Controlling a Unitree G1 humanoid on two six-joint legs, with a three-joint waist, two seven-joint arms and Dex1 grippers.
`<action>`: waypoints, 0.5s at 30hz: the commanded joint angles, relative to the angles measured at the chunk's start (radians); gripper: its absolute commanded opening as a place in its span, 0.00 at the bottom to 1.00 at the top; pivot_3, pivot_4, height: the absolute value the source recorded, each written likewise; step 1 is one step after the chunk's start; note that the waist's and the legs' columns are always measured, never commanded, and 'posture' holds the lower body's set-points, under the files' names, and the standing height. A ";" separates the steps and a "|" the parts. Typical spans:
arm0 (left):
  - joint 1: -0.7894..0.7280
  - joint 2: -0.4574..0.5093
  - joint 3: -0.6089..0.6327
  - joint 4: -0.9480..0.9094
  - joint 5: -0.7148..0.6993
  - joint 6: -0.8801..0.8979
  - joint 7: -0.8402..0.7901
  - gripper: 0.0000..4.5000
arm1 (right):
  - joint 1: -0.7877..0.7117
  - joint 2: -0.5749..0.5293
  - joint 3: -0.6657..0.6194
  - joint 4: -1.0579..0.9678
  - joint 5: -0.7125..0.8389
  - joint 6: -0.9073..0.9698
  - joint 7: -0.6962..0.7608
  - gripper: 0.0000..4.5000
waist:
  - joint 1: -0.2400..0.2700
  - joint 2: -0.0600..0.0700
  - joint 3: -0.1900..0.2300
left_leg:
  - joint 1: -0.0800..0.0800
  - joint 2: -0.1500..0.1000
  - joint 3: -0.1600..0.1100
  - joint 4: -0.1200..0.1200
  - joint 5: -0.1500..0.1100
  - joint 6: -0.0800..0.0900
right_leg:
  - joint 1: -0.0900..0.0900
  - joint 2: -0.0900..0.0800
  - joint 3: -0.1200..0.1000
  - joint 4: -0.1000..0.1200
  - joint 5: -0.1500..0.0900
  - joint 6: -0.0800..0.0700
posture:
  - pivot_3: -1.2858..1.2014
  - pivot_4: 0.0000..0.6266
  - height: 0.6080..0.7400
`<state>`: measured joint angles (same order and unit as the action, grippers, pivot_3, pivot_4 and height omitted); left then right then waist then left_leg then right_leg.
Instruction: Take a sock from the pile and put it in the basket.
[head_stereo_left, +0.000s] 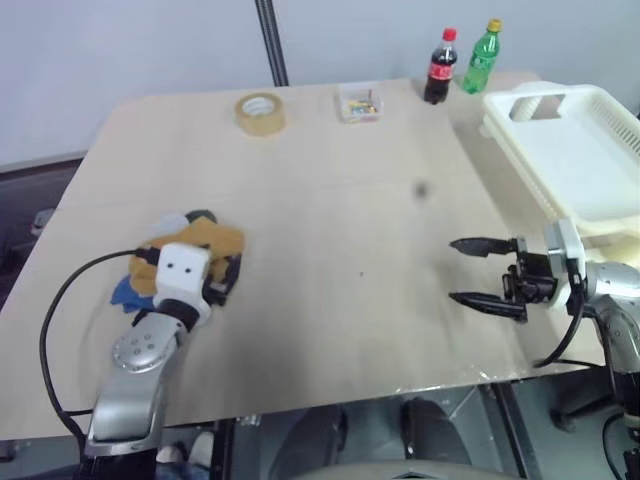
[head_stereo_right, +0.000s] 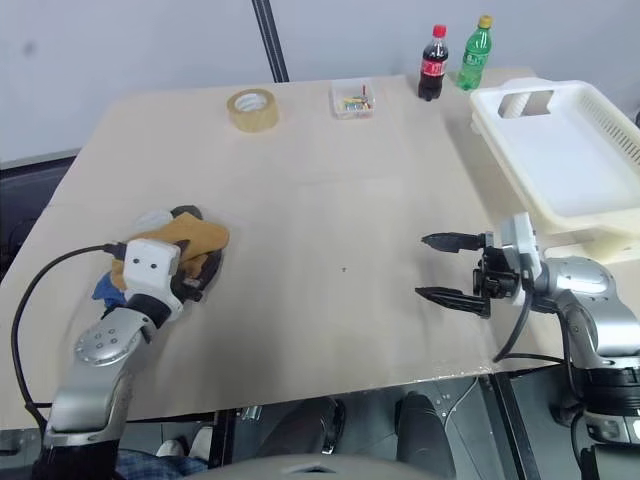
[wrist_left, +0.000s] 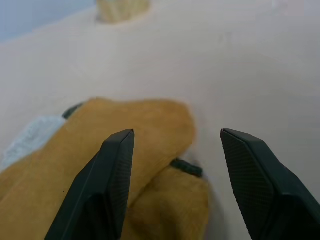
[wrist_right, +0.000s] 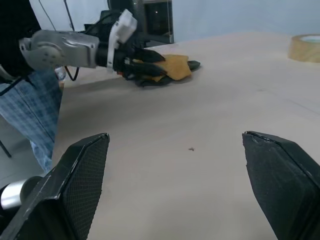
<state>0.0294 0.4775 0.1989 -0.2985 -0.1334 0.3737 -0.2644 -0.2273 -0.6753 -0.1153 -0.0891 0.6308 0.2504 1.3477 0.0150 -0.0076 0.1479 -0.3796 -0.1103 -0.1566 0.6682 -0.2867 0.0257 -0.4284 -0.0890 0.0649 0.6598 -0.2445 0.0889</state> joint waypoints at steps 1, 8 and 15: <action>-0.041 0.004 -0.014 0.043 0.059 0.014 0.039 0.65 | -0.014 0.006 -0.008 -0.024 0.008 -0.014 -0.004 0.98 | -0.001 0.000 0.000 | 0.000 0.000 0.000 0.000 0.000 0.000 | 0.000 0.000 0.000 0.000 0.000 0.000 | 0.52 0.24 1.00; -0.097 0.021 -0.069 0.135 0.124 0.012 0.025 0.65 | -0.005 0.019 -0.008 -0.038 0.007 -0.018 -0.019 0.98 | -0.001 0.000 0.000 | 0.000 0.000 0.000 0.000 0.000 0.000 | 0.000 0.000 0.000 0.001 0.000 0.000 | 0.52 0.24 1.00; -0.127 0.053 -0.093 0.158 0.183 0.007 0.015 0.65 | -0.004 0.027 -0.004 -0.039 0.005 -0.023 -0.027 0.98 | -0.001 0.000 0.000 | 0.000 0.000 0.000 0.000 0.000 0.000 | 0.000 0.000 0.000 0.001 0.000 0.000 | 0.52 0.24 1.00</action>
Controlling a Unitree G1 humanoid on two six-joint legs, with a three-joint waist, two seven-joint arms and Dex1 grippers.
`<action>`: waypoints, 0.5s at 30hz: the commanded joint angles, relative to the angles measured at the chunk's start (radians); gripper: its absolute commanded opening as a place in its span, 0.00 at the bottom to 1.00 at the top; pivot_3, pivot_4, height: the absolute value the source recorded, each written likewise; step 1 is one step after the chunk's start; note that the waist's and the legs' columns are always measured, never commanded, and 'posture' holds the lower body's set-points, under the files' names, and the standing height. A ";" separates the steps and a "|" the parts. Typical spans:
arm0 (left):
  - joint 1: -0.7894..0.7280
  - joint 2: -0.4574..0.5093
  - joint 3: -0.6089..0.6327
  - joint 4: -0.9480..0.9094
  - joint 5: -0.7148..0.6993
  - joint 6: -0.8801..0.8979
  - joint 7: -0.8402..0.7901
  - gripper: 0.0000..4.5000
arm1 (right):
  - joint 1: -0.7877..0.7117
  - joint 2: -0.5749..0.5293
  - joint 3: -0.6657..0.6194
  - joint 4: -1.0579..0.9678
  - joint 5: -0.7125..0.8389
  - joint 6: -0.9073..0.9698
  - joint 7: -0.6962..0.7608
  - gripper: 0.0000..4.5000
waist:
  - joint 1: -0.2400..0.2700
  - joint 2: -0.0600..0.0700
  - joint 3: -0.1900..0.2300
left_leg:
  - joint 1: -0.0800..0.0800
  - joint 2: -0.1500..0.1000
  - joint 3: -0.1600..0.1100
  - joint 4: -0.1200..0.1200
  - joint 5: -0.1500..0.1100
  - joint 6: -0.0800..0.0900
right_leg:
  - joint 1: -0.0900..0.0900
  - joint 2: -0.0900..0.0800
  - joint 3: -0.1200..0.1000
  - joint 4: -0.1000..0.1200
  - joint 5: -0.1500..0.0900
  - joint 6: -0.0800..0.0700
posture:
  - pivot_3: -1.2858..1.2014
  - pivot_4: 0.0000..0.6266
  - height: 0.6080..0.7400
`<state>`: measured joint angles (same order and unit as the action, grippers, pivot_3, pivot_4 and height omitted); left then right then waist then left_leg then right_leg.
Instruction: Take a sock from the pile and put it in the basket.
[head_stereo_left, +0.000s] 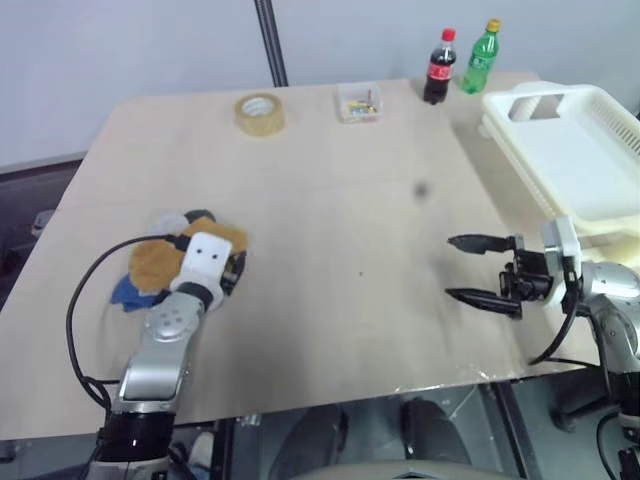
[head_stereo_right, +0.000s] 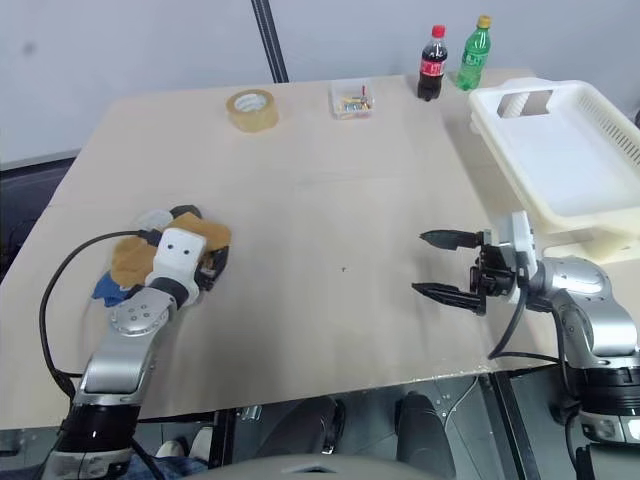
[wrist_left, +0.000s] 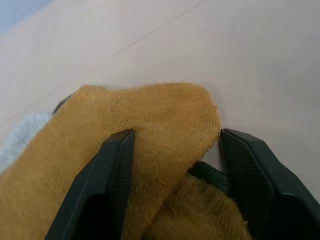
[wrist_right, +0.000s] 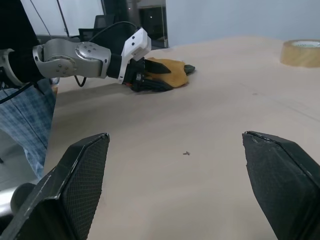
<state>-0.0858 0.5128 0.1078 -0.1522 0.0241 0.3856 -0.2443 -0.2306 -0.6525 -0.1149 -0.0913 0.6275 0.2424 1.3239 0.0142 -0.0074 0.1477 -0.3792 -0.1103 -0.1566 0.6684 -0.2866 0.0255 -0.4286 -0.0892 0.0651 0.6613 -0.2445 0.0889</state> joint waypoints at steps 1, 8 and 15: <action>-0.012 0.023 -0.007 0.011 0.034 -0.015 -0.007 0.54 | 0.002 0.005 -0.005 -0.037 0.007 -0.016 -0.004 1.00 | 0.000 0.000 0.000 | 0.000 0.000 0.000 0.000 0.000 0.000 | 0.000 0.000 0.000 0.000 0.000 0.000 | 0.52 0.24 1.00; 0.006 0.023 0.000 -0.031 0.054 -0.027 -0.019 0.01 | 0.018 0.001 -0.009 -0.048 0.008 -0.012 -0.010 1.00 | 0.000 0.000 0.000 | 0.000 0.000 0.000 0.000 0.000 0.000 | 0.000 0.000 0.000 0.000 0.000 0.000 | 0.52 0.24 1.00; 0.031 0.013 0.026 -0.064 0.042 -0.014 -0.021 0.01 | 0.023 -0.002 -0.005 -0.050 0.005 -0.010 -0.014 1.00 | -0.001 0.000 0.000 | 0.000 0.000 0.000 0.000 0.000 0.000 | 0.000 0.000 0.000 0.000 0.000 0.000 | 0.52 0.24 1.00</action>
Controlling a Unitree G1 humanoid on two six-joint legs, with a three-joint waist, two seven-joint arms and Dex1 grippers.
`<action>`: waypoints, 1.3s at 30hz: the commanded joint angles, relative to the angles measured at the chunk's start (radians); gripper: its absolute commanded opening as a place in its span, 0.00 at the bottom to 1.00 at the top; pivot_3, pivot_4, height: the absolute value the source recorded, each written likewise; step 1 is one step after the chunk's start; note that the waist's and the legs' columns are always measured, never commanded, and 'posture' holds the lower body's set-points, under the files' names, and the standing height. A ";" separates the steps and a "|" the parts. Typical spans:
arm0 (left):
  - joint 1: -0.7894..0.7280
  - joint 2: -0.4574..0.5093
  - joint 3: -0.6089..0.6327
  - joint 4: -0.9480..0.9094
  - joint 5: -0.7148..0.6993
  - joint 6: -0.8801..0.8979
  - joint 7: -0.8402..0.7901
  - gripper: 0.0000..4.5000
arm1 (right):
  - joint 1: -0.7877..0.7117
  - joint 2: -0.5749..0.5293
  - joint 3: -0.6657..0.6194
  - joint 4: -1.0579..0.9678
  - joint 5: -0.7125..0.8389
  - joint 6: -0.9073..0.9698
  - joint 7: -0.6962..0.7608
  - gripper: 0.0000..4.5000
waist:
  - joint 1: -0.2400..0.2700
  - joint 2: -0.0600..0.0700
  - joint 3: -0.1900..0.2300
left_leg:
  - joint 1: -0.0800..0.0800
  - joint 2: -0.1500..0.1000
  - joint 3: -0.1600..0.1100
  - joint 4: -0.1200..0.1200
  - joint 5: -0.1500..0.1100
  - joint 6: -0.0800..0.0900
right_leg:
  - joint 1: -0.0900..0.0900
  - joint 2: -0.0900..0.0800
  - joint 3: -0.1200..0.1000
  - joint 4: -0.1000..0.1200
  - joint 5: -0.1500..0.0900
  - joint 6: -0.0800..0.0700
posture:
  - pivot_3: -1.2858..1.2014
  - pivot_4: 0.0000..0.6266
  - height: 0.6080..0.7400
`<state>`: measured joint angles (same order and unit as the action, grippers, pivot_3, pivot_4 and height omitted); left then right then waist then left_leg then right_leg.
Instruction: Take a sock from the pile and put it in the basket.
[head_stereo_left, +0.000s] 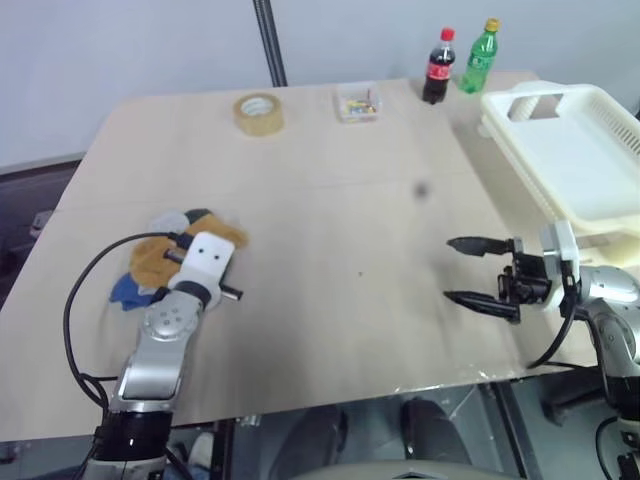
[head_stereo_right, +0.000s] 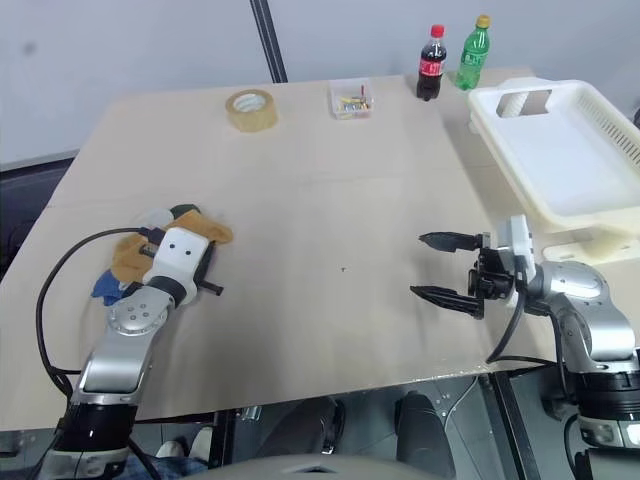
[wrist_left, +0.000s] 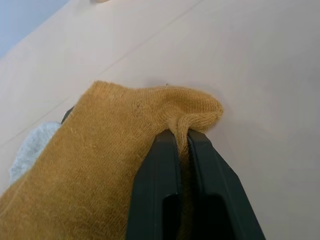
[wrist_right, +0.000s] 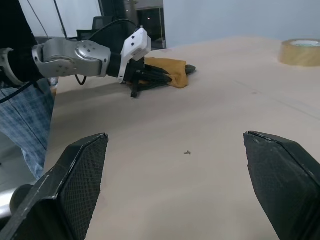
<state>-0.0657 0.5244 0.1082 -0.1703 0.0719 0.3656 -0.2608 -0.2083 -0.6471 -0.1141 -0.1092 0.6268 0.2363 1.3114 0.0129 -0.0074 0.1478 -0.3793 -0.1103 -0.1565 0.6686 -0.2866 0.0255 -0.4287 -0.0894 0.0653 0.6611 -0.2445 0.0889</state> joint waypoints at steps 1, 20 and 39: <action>0.011 -0.006 0.030 -0.054 -0.015 0.007 -0.005 0.01 | 0.000 -0.007 -0.005 -0.031 0.006 -0.004 -0.001 1.00 | 0.000 0.000 0.000 | 0.000 0.000 0.000 0.000 0.000 0.000 | 0.000 0.000 0.000 0.000 0.000 0.000 | 0.52 0.24 1.00; 0.085 -0.020 0.059 -0.123 -0.042 0.010 -0.015 0.01 | -0.004 -0.005 0.005 -0.025 0.004 -0.002 -0.009 1.00 | -0.002 0.000 0.000 | 0.000 0.000 0.000 0.000 0.000 0.000 | 0.000 0.000 0.000 0.000 0.000 0.000 | 0.52 0.24 1.00; 0.076 -0.016 0.136 -0.026 -0.011 0.024 0.050 0.01 | -0.010 0.000 0.013 -0.013 -0.013 -0.012 -0.012 1.00 | 0.001 0.000 0.000 | 0.000 0.000 0.000 0.000 0.000 0.000 | 0.000 0.000 0.000 0.000 0.000 0.000 | 0.52 0.24 1.00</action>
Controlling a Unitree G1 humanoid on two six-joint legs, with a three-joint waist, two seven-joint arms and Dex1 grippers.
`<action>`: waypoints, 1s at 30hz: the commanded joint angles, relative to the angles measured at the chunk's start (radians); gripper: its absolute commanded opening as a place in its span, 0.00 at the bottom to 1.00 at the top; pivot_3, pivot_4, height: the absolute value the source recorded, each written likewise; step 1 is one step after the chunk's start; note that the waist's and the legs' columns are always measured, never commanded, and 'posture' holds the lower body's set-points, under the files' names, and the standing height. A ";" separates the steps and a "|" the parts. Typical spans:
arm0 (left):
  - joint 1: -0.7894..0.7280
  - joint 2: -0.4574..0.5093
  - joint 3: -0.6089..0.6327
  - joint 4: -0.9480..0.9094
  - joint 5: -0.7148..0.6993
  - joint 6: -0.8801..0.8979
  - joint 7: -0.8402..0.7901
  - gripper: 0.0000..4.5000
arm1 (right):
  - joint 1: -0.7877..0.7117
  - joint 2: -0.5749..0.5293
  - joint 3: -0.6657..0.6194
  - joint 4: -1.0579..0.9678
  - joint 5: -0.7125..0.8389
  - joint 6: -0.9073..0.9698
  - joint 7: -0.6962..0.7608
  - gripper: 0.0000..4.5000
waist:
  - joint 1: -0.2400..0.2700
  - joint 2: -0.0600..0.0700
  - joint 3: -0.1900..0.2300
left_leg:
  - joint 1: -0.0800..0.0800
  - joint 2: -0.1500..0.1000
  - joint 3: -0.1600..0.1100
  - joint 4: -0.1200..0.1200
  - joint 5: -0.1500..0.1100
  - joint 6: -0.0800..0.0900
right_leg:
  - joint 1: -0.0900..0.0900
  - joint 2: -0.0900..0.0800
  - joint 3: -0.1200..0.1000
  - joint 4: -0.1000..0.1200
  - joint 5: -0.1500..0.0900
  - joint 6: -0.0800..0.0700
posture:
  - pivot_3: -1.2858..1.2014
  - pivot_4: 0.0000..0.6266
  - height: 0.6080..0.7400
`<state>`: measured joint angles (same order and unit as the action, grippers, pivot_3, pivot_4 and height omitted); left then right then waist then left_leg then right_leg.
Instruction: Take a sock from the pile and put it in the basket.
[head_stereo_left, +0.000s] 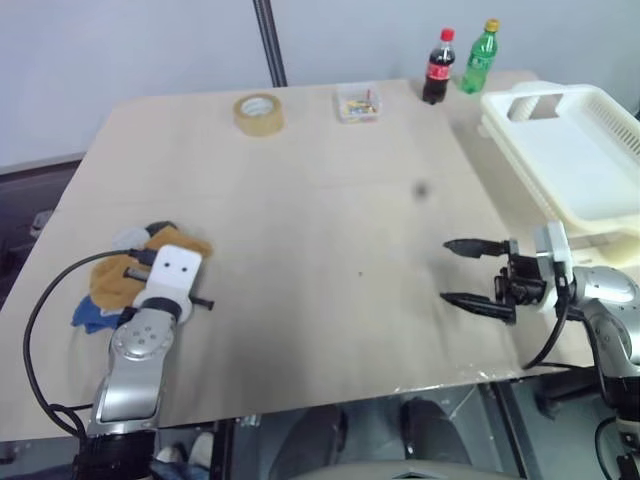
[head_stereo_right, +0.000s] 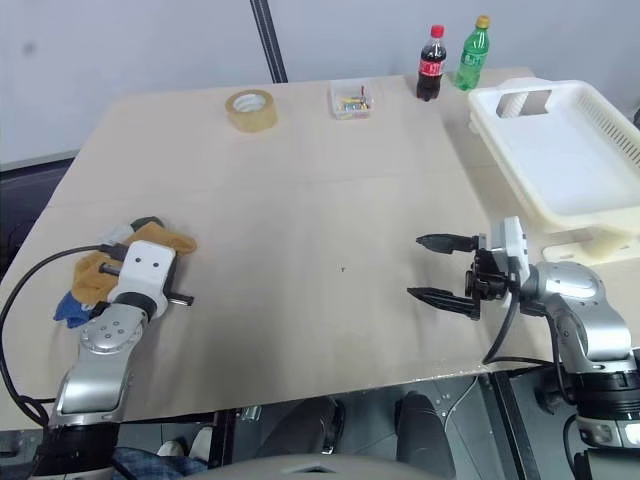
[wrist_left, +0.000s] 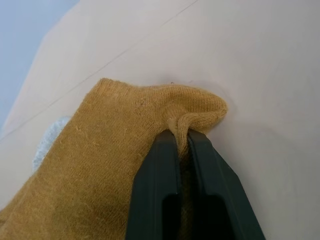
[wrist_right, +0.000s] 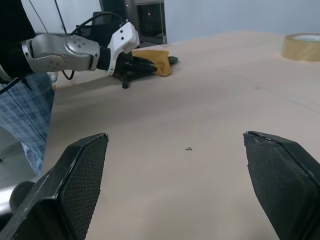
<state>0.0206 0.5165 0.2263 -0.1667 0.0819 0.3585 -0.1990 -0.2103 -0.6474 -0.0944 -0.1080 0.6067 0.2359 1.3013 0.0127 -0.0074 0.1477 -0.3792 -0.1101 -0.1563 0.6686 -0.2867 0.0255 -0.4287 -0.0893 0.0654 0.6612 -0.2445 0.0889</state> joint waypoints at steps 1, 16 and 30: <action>-0.016 -0.009 0.015 -0.036 -0.026 0.045 -0.015 0.01 | -0.008 0.001 -0.007 -0.015 0.005 -0.012 -0.002 1.00 | 0.001 0.000 0.000 | 0.000 0.000 0.000 0.000 0.000 0.000 | 0.000 0.000 0.000 0.000 0.000 0.000 | 0.52 0.24 1.00; -0.028 -0.032 0.030 -0.103 -0.088 0.076 -0.058 0.18 | 0.010 0.010 -0.006 -0.020 -0.003 -0.019 -0.008 1.00 | 0.001 0.000 0.000 | 0.000 0.000 0.000 0.000 0.000 0.000 | 0.000 0.000 0.000 0.000 0.000 0.000 | 0.52 0.24 1.00; -0.084 0.018 -0.042 -0.096 0.018 0.091 -0.038 0.54 | 0.014 0.011 -0.001 -0.011 -0.010 -0.026 -0.004 1.00 | 0.001 0.000 0.000 | 0.000 0.000 0.000 0.000 0.000 0.000 | 0.000 0.000 0.000 0.000 0.000 0.000 | 0.52 0.24 1.00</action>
<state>-0.0511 0.5174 0.1828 -0.2262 0.0708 0.4550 -0.2534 -0.2011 -0.6384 -0.0861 -0.1075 0.5904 0.2274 1.2971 0.0140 -0.0076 0.1478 -0.3795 -0.1102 -0.1566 0.6687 -0.2867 0.0255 -0.4288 -0.0891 0.0650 0.6611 -0.2445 0.0890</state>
